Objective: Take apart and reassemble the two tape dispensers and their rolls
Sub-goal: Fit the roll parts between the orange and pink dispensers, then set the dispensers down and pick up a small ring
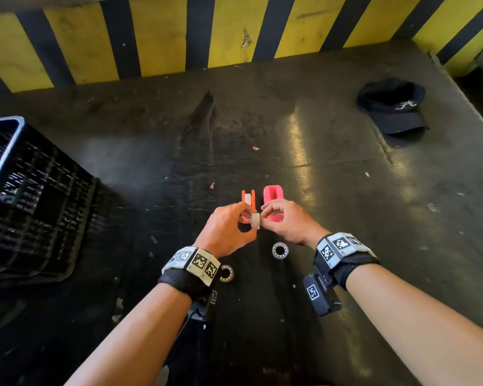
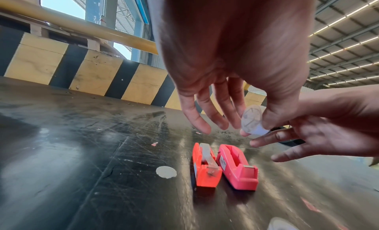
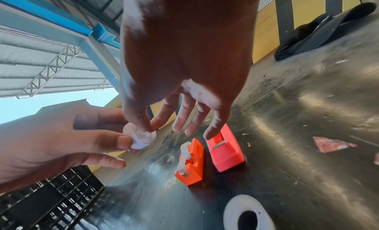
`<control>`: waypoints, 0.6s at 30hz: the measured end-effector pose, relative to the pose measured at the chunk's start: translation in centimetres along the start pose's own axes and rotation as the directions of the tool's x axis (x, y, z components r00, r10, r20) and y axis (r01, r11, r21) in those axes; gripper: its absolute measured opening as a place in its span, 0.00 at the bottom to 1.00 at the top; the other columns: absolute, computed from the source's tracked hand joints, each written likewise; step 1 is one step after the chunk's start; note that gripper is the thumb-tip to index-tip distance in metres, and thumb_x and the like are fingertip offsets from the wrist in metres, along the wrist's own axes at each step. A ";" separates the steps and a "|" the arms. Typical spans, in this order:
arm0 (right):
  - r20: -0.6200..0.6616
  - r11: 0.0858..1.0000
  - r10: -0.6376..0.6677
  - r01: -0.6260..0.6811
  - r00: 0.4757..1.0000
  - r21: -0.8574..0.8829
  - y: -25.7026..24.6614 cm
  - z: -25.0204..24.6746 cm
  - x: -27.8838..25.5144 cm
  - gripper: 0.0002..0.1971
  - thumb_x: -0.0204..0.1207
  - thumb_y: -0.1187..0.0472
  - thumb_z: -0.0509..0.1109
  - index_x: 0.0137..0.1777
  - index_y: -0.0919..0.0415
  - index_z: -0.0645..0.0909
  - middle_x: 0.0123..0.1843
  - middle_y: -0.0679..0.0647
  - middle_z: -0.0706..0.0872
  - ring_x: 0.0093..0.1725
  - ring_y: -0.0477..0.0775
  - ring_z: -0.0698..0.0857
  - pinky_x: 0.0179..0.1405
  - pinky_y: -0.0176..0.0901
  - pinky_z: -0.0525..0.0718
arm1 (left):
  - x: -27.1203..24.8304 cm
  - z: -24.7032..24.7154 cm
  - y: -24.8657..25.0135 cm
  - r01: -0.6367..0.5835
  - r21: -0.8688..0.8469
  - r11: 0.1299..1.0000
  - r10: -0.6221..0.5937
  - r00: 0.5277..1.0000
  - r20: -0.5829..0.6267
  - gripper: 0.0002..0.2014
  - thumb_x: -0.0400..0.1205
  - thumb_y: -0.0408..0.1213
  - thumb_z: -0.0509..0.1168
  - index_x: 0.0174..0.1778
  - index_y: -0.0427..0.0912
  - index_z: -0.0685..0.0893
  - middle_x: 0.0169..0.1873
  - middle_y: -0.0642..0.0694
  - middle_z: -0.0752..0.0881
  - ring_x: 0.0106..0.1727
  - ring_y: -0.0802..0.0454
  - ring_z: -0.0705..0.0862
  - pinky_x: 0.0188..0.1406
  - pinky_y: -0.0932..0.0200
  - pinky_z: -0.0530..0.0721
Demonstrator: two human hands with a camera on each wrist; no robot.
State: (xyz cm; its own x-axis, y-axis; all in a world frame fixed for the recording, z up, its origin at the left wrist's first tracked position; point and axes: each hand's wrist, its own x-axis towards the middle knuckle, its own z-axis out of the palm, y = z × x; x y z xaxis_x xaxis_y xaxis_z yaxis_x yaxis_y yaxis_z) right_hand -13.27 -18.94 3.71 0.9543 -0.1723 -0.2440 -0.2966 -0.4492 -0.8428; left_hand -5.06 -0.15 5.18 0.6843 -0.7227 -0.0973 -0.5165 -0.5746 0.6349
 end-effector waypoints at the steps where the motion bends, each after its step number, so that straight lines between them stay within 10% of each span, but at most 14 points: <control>1: 0.001 1.000 0.009 -0.009 1.000 -0.017 0.2 -0.1 -0.3 0.06 0.76 0.51 0.80 0.46 0.51 0.89 0.60 0.45 0.87 0.60 0.45 0.84 0.63 0.43 0.82 | -0.2 0.2 0.0 0.041 0.016 0.999 -0.040 0.999 -0.007 0.22 0.72 0.43 0.81 0.60 0.46 0.85 0.53 0.52 0.90 0.51 0.56 0.88 0.53 0.59 0.89; 8: -0.043 0.979 0.172 -0.176 0.984 -0.103 3.5 -1.2 -3.1 0.15 0.63 0.36 0.70 0.41 0.44 0.87 0.53 0.41 0.89 0.56 0.48 0.88 0.67 0.57 0.84 | -2.1 4.8 0.0 0.226 0.230 0.947 -0.264 0.952 0.152 0.17 0.73 0.41 0.76 0.57 0.47 0.84 0.52 0.45 0.90 0.52 0.44 0.89 0.53 0.49 0.89; 18: -0.041 0.983 0.174 -0.176 0.984 -0.059 5.8 -1.7 -5.3 0.05 0.78 0.55 0.77 0.48 0.56 0.91 0.52 0.50 0.91 0.53 0.51 0.89 0.62 0.50 0.87 | -3.0 9.5 -0.4 0.199 0.434 0.879 -0.316 0.923 0.217 0.31 0.76 0.55 0.75 0.74 0.52 0.76 0.65 0.46 0.84 0.68 0.43 0.84 0.64 0.42 0.84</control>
State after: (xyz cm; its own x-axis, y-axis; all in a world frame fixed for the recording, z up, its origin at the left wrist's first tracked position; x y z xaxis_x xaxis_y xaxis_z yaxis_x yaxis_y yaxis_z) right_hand -20.11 -22.06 0.95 0.8858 -0.2839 -0.3671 -0.4619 -0.4629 -0.7566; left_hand -11.84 -1.42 -2.09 0.6834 -0.5690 -0.4575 -0.5413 -0.8153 0.2055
